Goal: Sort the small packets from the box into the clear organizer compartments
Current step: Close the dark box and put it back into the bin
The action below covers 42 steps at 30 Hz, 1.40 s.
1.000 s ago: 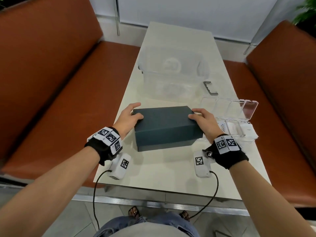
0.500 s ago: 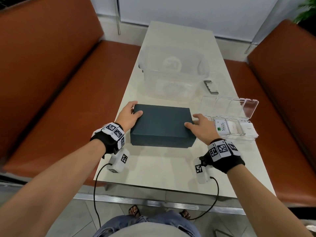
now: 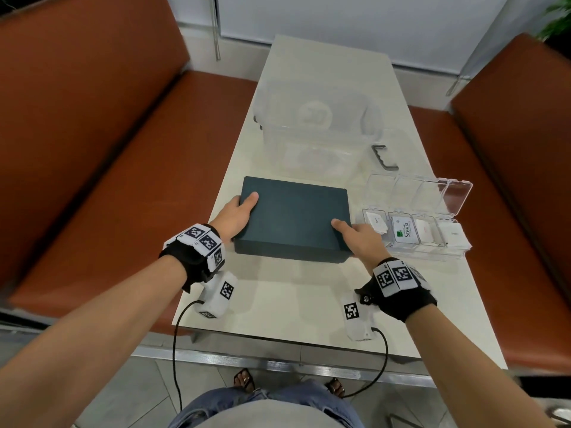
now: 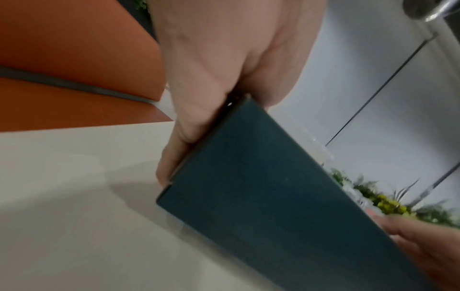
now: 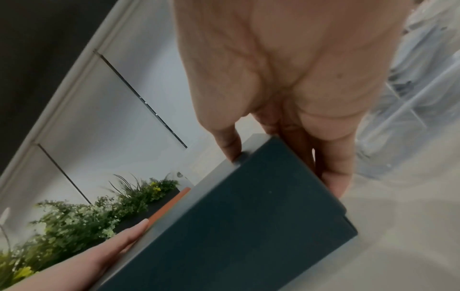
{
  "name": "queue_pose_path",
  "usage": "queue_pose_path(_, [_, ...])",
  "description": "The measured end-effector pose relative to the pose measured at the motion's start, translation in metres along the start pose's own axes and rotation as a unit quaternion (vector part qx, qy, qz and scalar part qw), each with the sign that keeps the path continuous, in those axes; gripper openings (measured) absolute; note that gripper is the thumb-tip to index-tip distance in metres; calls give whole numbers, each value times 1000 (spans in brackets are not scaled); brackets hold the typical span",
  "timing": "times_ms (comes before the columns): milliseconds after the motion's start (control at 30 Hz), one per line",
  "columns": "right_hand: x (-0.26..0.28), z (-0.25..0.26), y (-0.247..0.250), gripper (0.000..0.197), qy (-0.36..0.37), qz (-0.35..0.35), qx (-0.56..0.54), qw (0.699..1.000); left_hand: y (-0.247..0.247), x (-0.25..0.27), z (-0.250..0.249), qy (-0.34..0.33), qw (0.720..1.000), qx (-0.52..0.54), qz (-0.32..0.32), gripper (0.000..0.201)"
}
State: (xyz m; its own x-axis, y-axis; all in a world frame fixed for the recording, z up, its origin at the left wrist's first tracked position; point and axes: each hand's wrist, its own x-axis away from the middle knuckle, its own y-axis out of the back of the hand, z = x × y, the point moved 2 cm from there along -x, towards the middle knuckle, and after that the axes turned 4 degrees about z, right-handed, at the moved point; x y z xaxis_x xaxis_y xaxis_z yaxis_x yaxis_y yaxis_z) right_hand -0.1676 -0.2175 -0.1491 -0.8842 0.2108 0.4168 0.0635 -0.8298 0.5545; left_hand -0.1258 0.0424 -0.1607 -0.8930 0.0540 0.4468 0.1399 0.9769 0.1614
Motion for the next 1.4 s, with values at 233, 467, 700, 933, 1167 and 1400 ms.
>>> queue_pose_path(233, [24,51,57,34,102,16,-169,980,5,22,-87,-56,993,105,4,45])
queue_pose_path(467, [22,110,120,56,178,48,-311,932,-3,19,-171,-126,978,164,41,37])
queue_pose_path(700, [-15,162,147,71,211,-128,-220,944,0,-45,-186,-124,982,-108,-96,48])
queue_pose_path(933, [-60,198,134,74,179,-165,-108,964,-7,-82,-176,-73,942,-293,-144,39])
queue_pose_path(1167, [-119,197,101,68,28,-52,-138,989,-6,-97,-164,-82,973,-136,-166,47])
queue_pose_path(1400, [-171,184,85,64,-50,2,-115,992,-4,-101,-153,-84,983,-46,-153,50])
